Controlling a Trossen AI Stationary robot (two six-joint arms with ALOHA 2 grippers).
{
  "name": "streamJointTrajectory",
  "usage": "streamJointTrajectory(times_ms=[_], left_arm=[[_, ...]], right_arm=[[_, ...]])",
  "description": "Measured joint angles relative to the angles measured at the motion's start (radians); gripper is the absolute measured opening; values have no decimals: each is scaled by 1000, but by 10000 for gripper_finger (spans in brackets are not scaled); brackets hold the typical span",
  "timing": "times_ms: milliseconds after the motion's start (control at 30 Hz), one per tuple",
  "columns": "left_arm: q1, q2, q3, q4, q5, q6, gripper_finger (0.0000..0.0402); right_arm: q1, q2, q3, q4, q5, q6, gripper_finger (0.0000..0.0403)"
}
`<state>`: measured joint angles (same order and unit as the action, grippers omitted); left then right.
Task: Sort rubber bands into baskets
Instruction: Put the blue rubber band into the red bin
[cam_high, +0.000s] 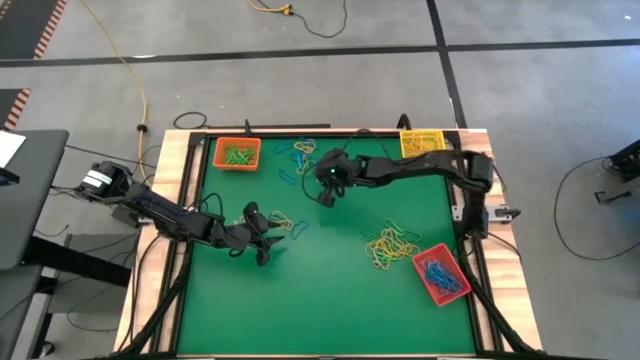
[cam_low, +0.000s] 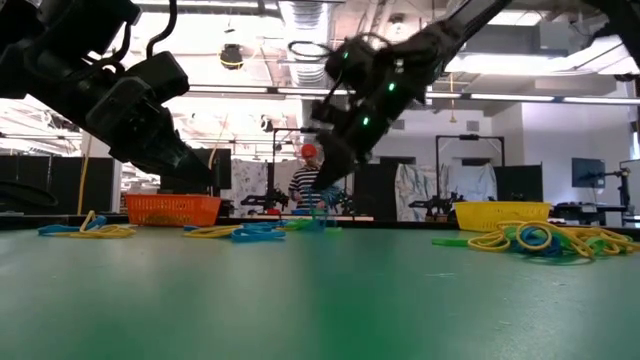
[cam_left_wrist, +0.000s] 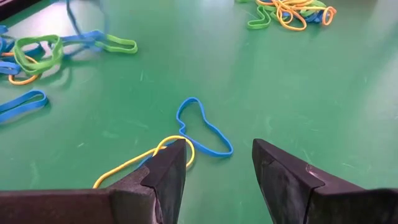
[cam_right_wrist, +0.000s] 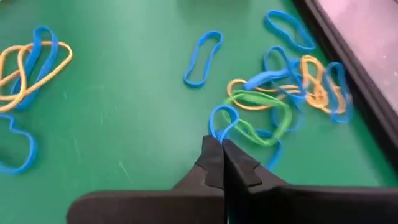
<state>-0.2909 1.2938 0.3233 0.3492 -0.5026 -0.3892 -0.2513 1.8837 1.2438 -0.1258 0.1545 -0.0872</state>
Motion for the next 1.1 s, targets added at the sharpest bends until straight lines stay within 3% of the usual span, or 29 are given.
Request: streamJointTrajectory(times_ms=[400,600,1100], left_arm=[[0,0,0,0,1,0,174],[0,0,0,0,1,-2,174],[0,0,0,0,3,-15,174]], right_arm=[[114,-262,0,-268,-19,9,14],[164,-299,0,-358,-54,62,23],[235,-293,-38,-406,-50,122,170]])
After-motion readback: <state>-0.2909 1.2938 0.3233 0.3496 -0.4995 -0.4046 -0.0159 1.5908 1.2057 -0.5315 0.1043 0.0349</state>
